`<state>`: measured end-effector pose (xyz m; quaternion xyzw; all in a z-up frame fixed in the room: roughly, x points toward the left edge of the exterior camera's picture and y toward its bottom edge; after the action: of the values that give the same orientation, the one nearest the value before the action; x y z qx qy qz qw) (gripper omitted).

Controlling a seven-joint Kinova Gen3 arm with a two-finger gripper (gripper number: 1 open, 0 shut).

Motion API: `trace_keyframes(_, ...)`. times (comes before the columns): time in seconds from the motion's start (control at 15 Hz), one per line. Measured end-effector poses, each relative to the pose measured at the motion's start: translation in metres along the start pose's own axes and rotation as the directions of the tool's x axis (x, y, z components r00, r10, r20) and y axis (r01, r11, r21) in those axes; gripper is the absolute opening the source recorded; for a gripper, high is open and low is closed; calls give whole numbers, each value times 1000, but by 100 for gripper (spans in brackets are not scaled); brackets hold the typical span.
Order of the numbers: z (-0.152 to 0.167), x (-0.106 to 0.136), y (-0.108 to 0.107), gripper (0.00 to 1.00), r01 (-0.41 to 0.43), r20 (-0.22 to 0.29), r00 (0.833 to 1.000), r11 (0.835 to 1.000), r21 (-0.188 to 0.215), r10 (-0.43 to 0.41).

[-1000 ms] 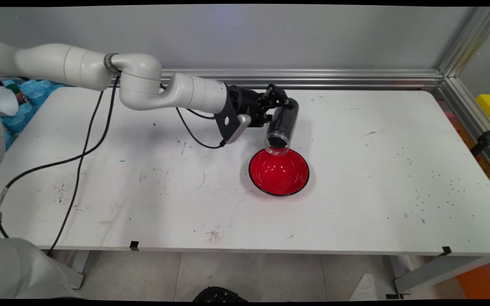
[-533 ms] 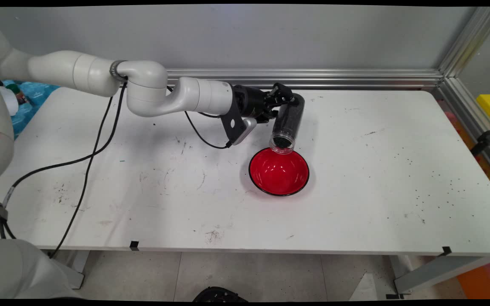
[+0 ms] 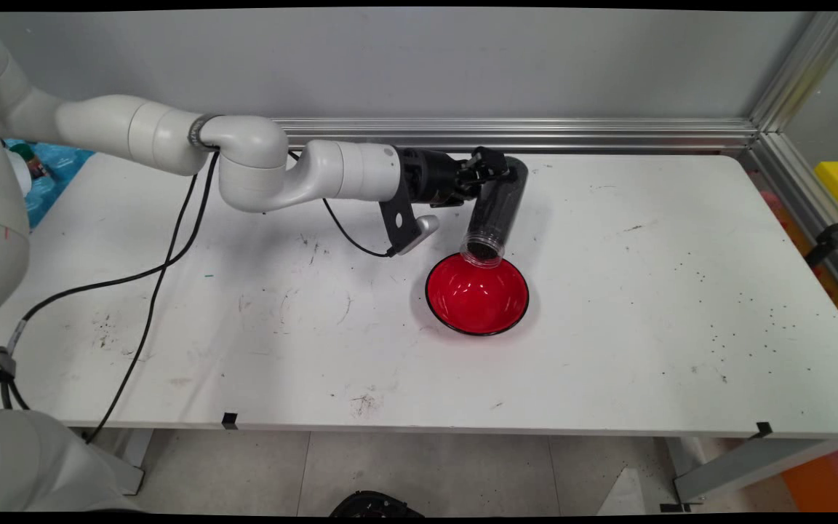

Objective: Pour the black seasoning powder in the red bowl

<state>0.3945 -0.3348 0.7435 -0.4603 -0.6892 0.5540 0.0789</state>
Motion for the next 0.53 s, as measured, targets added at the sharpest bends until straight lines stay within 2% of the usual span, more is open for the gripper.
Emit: trace_keyframes(0.53, -8, 7, -3, 0, -125, 32, 992, 991, 38, 123)
